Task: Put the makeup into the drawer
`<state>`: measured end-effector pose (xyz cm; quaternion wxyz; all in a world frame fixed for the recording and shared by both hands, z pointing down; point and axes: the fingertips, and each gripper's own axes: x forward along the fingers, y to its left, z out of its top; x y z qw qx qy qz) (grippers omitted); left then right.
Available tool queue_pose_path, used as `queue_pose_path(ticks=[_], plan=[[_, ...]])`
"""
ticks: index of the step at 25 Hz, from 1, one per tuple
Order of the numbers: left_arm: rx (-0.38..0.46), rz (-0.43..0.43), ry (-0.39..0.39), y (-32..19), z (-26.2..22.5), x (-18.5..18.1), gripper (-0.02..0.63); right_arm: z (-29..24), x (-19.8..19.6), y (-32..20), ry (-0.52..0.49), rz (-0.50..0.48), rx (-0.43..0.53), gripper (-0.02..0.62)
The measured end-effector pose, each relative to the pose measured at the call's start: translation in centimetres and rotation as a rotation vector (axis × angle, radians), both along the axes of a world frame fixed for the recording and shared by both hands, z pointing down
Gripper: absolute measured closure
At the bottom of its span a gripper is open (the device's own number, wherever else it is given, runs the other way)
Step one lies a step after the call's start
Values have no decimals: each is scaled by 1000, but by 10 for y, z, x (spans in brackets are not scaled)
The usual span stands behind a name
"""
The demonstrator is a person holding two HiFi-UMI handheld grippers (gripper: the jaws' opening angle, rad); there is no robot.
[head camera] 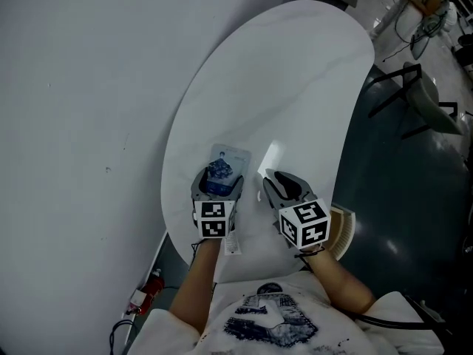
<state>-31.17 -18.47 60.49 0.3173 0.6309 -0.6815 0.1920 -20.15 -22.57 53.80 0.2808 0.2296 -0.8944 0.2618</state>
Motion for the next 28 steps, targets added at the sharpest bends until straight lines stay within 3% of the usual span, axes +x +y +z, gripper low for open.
queue_pose_path(ticks=[9,18,28], plan=[[-61,-1,29,5,20,1,158,4,-1,-4,9,11,-12,463],[-86,29,-63,5,27,2,160,8,2,-3,17,14,-15,463],[-95,22,-80,7,20,-1,200,1,6,2,17,30,-20,463]])
